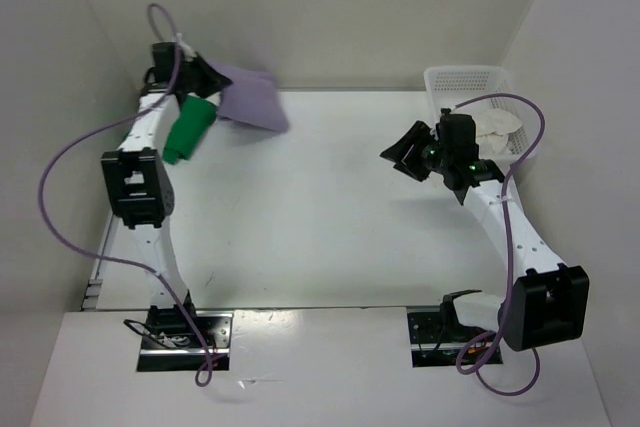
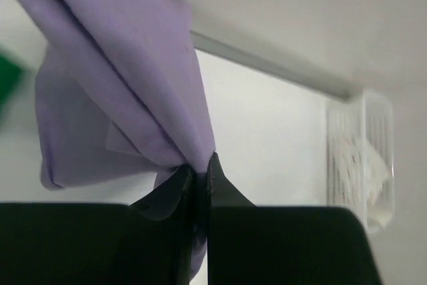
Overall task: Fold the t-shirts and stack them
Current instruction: Put the neatly folded tshirt into the corner of the board with the left arm
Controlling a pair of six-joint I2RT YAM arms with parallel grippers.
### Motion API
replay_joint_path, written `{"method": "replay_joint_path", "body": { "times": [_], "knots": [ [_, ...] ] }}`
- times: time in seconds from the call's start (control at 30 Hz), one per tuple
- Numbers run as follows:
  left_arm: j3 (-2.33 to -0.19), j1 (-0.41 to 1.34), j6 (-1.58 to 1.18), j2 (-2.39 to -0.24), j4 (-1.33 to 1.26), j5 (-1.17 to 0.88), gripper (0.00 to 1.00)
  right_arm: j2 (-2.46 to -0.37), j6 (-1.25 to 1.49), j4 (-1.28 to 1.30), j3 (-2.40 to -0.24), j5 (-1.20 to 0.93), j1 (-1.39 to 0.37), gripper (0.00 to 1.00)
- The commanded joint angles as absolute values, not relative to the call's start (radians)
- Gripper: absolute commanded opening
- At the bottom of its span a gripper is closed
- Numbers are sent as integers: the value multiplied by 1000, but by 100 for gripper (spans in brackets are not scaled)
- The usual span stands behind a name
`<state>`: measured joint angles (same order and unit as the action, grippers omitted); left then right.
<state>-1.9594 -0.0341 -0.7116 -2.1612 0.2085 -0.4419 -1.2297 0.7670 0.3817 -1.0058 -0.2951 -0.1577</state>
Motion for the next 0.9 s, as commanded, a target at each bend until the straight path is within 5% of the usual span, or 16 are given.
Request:
{"method": "replay_joint_path", "body": {
  "times": [0.0,0.1,0.13,0.17,0.3,0.43,0.8,0.87],
  "knots": [
    [-1904,-217,-692,-2040,184,-436,2,-1206,750,380,-996,-334,-164,59],
    [-1764,-314,-681,-1973,132,-381,7,-1206,741,371,-983,-356,-173,59],
    [-1726,-371,-681,-1951,117,-380,16,-1215,741,371,-983,-370,-173,59],
    [-1691,-399,-690,-1942,117,-380,41,-1215,741,371,-983,-370,-173,59],
    [-1470,-465,-718,-1864,58,-353,71,-1215,723,371,-983,-379,-173,59],
    [-1303,-476,-718,-1743,31,-279,91,-1215,713,371,-992,-388,-173,59],
    [-1010,-476,-810,-1386,113,-123,100,-1236,703,405,-1042,-336,-173,62],
    [-990,-413,-810,-1301,146,-106,100,-1256,693,419,-1074,-312,-173,56]
  ]
}}
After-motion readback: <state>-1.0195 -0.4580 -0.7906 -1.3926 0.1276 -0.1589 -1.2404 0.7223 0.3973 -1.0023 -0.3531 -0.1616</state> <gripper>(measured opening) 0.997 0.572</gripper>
